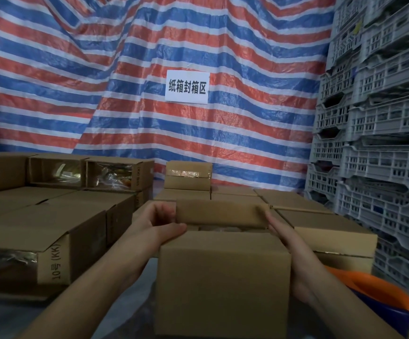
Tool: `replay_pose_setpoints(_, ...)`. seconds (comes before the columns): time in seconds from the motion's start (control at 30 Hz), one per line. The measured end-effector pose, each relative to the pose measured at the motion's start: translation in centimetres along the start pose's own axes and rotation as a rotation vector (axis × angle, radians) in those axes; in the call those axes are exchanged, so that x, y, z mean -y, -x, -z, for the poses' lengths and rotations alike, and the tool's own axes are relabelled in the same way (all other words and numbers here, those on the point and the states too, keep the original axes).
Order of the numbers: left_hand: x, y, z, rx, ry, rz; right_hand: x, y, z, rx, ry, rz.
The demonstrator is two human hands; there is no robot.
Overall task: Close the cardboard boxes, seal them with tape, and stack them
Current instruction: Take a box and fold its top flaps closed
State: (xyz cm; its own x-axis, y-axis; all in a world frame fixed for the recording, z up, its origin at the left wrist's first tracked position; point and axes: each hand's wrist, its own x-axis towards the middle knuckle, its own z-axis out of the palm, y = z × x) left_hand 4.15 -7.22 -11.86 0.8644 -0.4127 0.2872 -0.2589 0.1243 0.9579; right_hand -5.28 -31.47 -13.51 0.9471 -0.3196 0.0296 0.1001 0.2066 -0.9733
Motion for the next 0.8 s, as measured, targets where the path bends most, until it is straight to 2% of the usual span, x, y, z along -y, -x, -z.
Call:
replay_pose_setpoints(0.13, 0.1, -0.2, -0.1, 0.060, 0.089, 0.043, 0.4, -0.1, 0.7, 0.075, 0.105, -0.011)
replay_pose_setpoints(0.33, 0.2, -0.3, 0.3, 0.253, 0.160, 0.118, 0.9, -0.4, 1.2, 0.132, 0.140, -0.037)
replay_pose_setpoints(0.47, 0.1, -0.3, 0.4, 0.354, 0.225, 0.097, 1.1, -0.3, 1.3, 0.170, 0.135, -0.062)
replay_pose_setpoints(0.6, 0.3, -0.2, 0.2, 0.297, 0.226, 0.011, 1.0, -0.3, 1.4, 0.165, 0.157, -0.062)
replay_pose_setpoints(0.8, 1.0, -0.2, 0.6, 0.217, 0.089, 0.044, 0.9, -0.2, 1.3, 0.145, 0.164, -0.020)
